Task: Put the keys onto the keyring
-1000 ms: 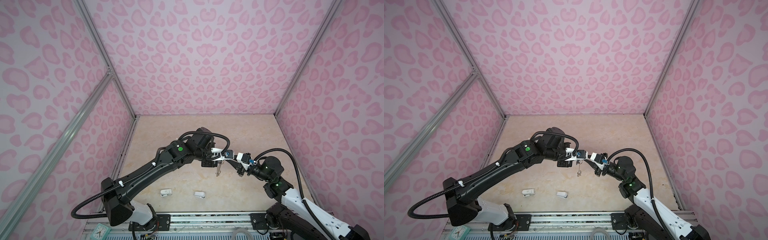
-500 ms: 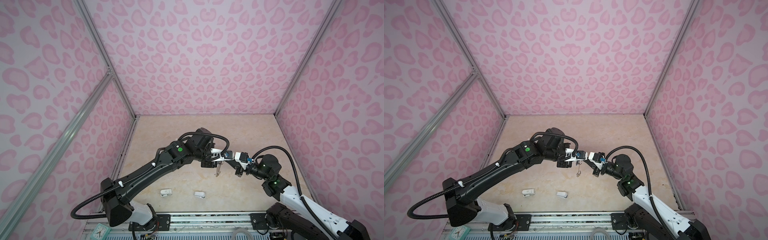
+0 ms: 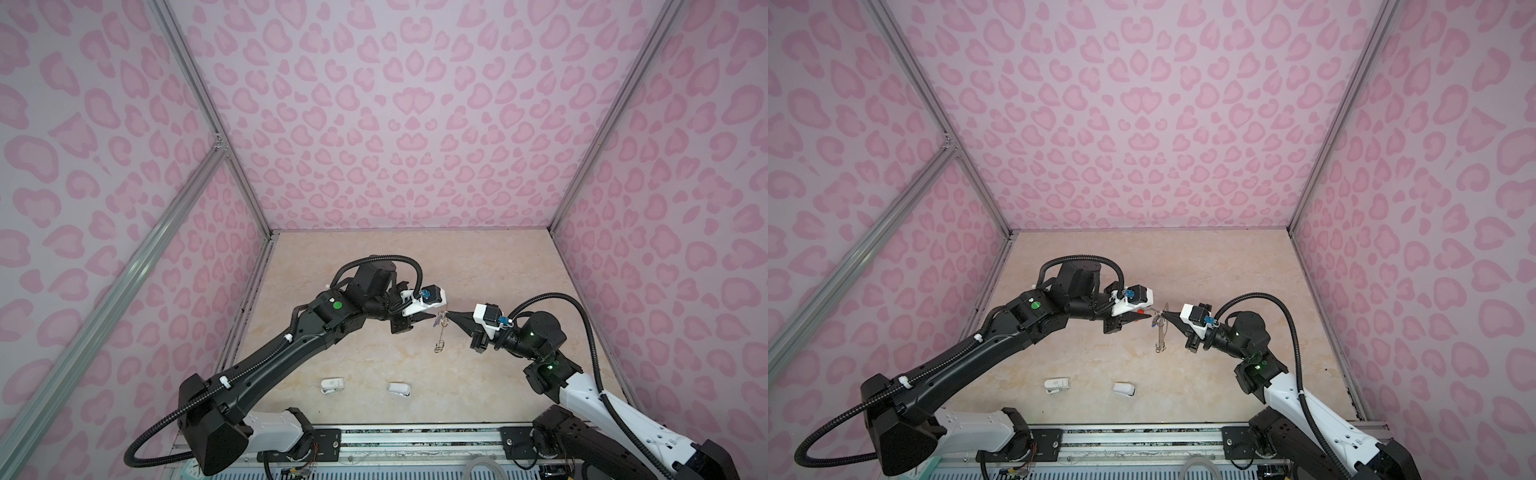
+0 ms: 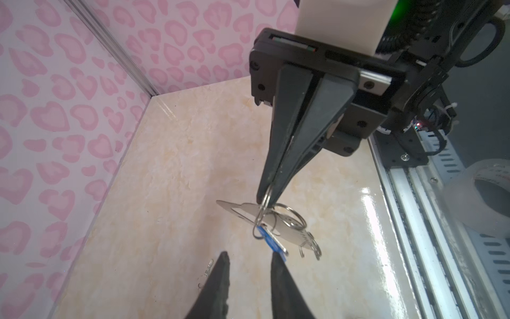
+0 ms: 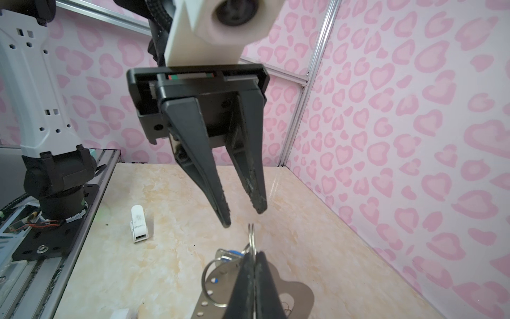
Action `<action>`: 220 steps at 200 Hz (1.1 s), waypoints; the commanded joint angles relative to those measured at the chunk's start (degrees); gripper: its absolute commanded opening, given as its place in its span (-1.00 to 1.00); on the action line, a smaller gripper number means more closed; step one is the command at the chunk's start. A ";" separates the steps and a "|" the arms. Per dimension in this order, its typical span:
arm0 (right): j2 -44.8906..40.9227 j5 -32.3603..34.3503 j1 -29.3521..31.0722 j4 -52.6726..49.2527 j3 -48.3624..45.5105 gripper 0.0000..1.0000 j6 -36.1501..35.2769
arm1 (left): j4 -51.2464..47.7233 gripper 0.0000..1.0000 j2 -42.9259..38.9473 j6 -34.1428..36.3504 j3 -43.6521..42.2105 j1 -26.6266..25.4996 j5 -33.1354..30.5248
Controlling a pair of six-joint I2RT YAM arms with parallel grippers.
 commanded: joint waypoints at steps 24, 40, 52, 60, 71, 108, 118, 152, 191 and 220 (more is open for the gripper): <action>1.10 -1.94 -0.09 4.50 0.75 -1.00 1.38 | 8.97 -0.46 -0.48 -4.71 -2.82 0.13 6.58; 1.29 -2.04 -0.09 4.72 0.84 -1.00 1.45 | 9.38 -0.49 -0.20 -4.93 -3.11 0.15 6.89; 1.31 -2.17 -0.07 4.70 0.93 -1.00 1.52 | 9.46 -0.52 0.07 -4.99 -3.06 0.22 6.98; 1.39 -2.29 -0.09 4.52 1.01 -1.00 1.50 | 9.62 -0.55 0.16 -5.03 -3.09 0.15 7.06; 1.39 -2.46 -0.09 4.56 1.09 -1.00 1.49 | 9.90 -0.58 0.19 -5.03 -3.15 0.20 7.15; 1.48 -2.56 -0.07 4.66 1.01 -1.00 1.62 | 9.82 -0.72 1.01 -4.95 -2.65 0.18 7.72; 1.48 -2.63 -0.09 4.66 1.02 -1.00 1.62 | 9.82 -0.77 1.21 -4.86 -2.46 0.16 7.92; 1.36 -1.48 -0.17 3.80 0.93 -0.96 1.55 | 8.50 -0.94 2.00 -4.29 -0.95 0.15 7.96; -1.90 5.62 -0.36 -8.93 2.65 -0.31 -6.24 | -1.16 -0.94 3.32 -0.44 5.03 -1.13 -1.80; -3.75 7.81 -0.31 -12.84 3.76 -0.24 -8.82 | -11.51 -0.94 6.29 4.33 12.21 -3.74 -9.90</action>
